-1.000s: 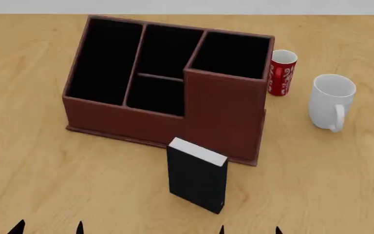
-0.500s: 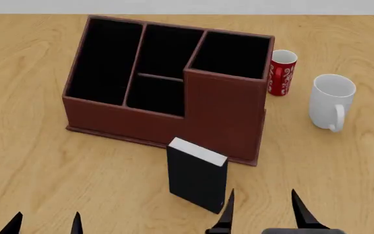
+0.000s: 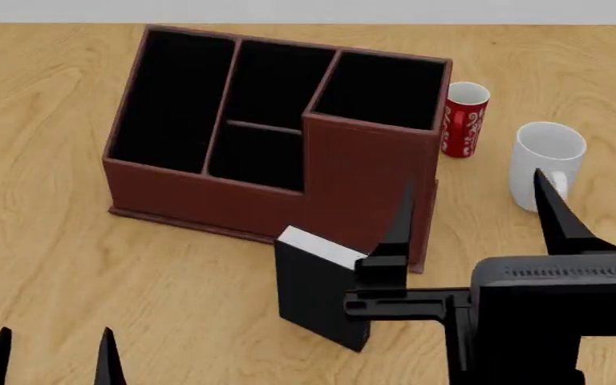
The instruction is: Pick up the book and place it in the right compartment of the caddy.
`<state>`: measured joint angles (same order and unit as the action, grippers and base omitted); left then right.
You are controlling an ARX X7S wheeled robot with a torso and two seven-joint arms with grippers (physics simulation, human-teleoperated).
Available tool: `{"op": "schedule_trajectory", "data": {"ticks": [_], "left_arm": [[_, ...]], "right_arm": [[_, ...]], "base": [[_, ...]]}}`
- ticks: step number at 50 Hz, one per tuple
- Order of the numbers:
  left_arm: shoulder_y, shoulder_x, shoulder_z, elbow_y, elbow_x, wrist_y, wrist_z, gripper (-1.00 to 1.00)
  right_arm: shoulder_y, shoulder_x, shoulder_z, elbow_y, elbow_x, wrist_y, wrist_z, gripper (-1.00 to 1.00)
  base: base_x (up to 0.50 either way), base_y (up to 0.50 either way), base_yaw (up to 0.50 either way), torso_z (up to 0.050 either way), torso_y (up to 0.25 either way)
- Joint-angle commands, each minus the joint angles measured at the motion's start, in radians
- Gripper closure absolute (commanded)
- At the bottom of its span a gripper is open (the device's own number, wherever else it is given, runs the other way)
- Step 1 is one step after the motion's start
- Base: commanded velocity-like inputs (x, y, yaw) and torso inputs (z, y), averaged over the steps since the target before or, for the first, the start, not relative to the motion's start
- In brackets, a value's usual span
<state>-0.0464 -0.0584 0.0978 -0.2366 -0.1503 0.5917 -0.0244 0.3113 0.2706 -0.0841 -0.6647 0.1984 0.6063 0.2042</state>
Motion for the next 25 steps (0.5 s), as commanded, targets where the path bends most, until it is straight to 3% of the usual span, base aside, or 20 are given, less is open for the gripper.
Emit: {"op": "schedule_trajectory", "data": {"ticks": [1,15,25], "left_arm": [[-0.021,0.002,0.003,-0.073,0.023,0.162,-0.029,-1.0],[-0.055,0.005,0.005,-0.171,0.053,0.355,-0.064,-1.0],[-0.069,0.0,0.02,-0.208,0.042,0.426,-0.073,-1.0]], "right_arm": [[0.102,0.029,0.021,-0.127,0.031,0.158,0.016,-1.0],[0.133,0.041,0.036,-0.17,0.054,0.223,0.025,-1.0],[0.127,0.048,0.038,-0.18,0.065,0.226,0.022,-1.0]], "base": [[0.0,0.0,0.0,0.0,0.0],[0.0,0.0,0.0,0.0,0.0],[0.26,0.0,0.0,0.0,0.0]]}}
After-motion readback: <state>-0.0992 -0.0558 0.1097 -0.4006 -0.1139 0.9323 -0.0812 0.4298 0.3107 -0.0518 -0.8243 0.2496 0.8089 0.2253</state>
